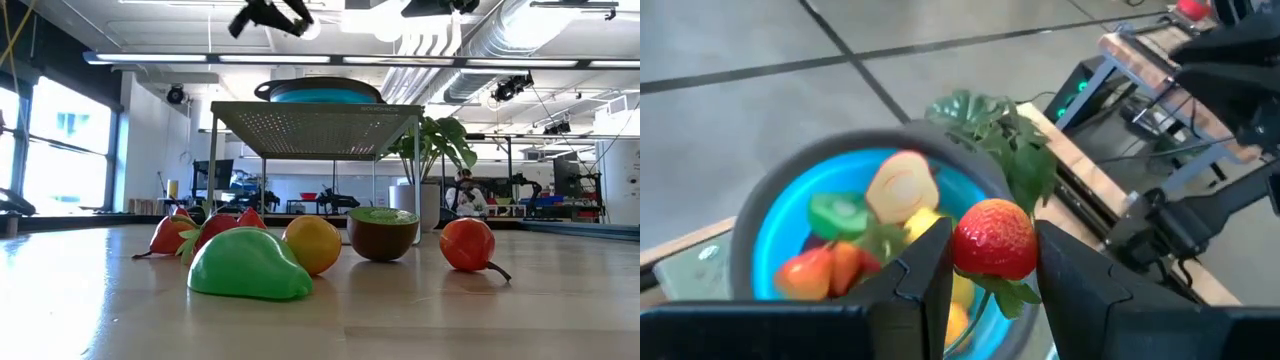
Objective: Pick & Place Fruit
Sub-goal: Put the red strawberry in the blue bowl on the shelf
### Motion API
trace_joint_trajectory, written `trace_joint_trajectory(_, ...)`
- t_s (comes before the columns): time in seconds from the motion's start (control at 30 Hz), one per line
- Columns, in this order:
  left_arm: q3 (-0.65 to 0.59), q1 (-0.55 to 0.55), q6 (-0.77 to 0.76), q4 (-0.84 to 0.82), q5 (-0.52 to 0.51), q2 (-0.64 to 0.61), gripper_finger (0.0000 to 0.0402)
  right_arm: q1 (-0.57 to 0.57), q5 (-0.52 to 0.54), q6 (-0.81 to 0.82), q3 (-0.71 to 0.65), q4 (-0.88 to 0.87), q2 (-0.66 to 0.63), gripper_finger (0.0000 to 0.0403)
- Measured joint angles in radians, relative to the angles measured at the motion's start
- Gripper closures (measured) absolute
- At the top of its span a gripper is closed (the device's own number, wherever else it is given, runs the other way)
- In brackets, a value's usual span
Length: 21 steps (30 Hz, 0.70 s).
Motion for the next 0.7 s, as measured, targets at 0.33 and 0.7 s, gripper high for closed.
trace_joint_trajectory(0.33, 0.000, 0.064, 0.018, 0.021, 0.054, 0.123, 0.0284, 0.000, -0.004, 0.000, 0.000, -0.034, 0.000, 0.0350)
trace_joint_trajectory(0.7, 0.000, 0.063, 0.014, -0.037, 0.060, 0.177, 0.0282, 0.000, -0.004, 0.000, 0.000, -0.033, 0.004, 0.0350)
